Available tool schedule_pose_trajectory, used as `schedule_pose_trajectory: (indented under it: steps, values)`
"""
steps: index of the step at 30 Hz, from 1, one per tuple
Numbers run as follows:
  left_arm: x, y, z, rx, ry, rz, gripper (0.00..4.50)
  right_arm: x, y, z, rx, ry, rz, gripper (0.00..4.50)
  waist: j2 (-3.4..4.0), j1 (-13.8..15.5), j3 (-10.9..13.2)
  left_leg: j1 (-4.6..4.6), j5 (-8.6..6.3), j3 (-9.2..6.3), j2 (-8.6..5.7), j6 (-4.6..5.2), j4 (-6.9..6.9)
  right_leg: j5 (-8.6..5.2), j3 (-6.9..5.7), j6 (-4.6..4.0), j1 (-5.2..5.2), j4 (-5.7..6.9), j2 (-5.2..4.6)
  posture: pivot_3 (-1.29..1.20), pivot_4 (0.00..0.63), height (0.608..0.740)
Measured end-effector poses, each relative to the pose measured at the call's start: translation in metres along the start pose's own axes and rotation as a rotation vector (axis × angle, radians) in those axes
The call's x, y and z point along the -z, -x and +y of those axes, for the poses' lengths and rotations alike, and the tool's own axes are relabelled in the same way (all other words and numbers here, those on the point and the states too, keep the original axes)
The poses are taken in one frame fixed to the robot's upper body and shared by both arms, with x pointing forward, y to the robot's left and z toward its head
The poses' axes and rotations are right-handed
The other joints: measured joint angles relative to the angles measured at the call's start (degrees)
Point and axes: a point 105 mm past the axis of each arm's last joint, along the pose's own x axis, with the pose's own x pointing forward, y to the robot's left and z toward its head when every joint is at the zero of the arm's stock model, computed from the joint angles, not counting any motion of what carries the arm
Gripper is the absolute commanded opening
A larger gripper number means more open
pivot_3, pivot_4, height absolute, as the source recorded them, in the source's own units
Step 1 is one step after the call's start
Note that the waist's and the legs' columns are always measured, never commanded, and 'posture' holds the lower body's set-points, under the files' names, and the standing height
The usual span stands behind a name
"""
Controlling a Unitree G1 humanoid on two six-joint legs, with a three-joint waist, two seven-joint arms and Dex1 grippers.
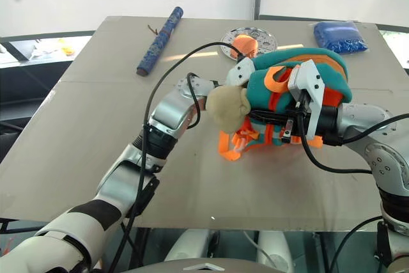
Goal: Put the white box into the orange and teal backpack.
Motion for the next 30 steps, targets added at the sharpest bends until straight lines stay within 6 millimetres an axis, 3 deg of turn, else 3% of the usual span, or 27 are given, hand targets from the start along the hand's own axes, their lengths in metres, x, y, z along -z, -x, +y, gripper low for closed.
schedule_pose_trajectory:
  steps: [5,9,12,18,21,24,28,30]
  values:
    - [-0.016,0.076,-0.002,0.078,0.167,-0.073,4.48,0.011,0.006,-0.013,0.085,-0.001,0.038,0.00,0.04,-2.28,0.02,-0.03,0.00,-0.07,0.04,-0.01,-0.19,-0.01,0.12,0.00,-0.25,0.04,0.08,0.00,0.150,0.733]
    - [-0.021,0.119,-0.007,0.092,0.273,-0.137,4.48,0.015,0.007,-0.020,0.123,0.002,0.050,0.00,0.04,-2.33,0.02,-0.03,0.00,-0.06,0.02,-0.01,-0.11,0.00,0.14,0.00,-0.21,0.03,0.02,0.00,0.150,0.733]
    - [-0.023,0.136,-0.008,0.071,0.349,-0.200,4.48,0.018,0.007,-0.025,0.141,0.001,0.053,0.00,0.04,-1.95,0.02,0.02,0.00,-0.16,0.03,-0.01,-0.04,0.00,0.09,0.00,-0.08,0.03,0.02,0.00,0.150,0.733]
    - [-0.026,0.160,-0.036,0.079,0.405,-0.269,4.48,0.022,0.001,-0.028,0.140,0.002,0.051,0.00,0.04,-1.33,0.03,0.08,0.00,-0.15,0.07,-0.02,-0.09,0.00,0.11,0.00,-0.07,0.04,0.01,0.00,0.150,0.733]
    - [-0.031,0.168,-0.044,0.089,0.427,-0.285,4.48,0.022,0.000,-0.033,0.147,0.002,0.047,0.00,0.04,-1.13,0.02,0.10,0.00,-0.16,0.06,-0.02,-0.05,0.00,0.10,0.00,-0.03,0.05,0.01,0.00,0.150,0.733]
    - [-0.034,0.163,-0.048,0.069,0.401,-0.276,4.48,0.022,-0.001,-0.034,0.143,0.005,0.044,0.00,0.03,-0.96,0.02,0.15,0.00,-0.17,0.05,-0.02,-0.03,0.00,0.10,-0.01,0.04,0.04,-0.01,0.00,0.150,0.733]
    - [-0.027,0.120,-0.058,0.070,0.377,-0.201,4.48,0.015,-0.009,-0.033,0.122,0.017,0.032,0.00,0.03,-1.03,0.02,0.14,0.00,-0.14,0.04,-0.02,-0.03,0.00,0.14,-0.01,0.03,0.04,-0.04,0.00,0.150,0.733]
    - [-0.019,0.109,-0.059,0.049,0.386,-0.159,4.48,0.014,-0.011,-0.033,0.119,0.015,0.031,0.00,0.03,-1.21,0.02,0.15,0.00,-0.12,0.04,-0.03,-0.09,0.00,0.15,-0.01,-0.01,0.04,-0.02,0.00,0.150,0.733]
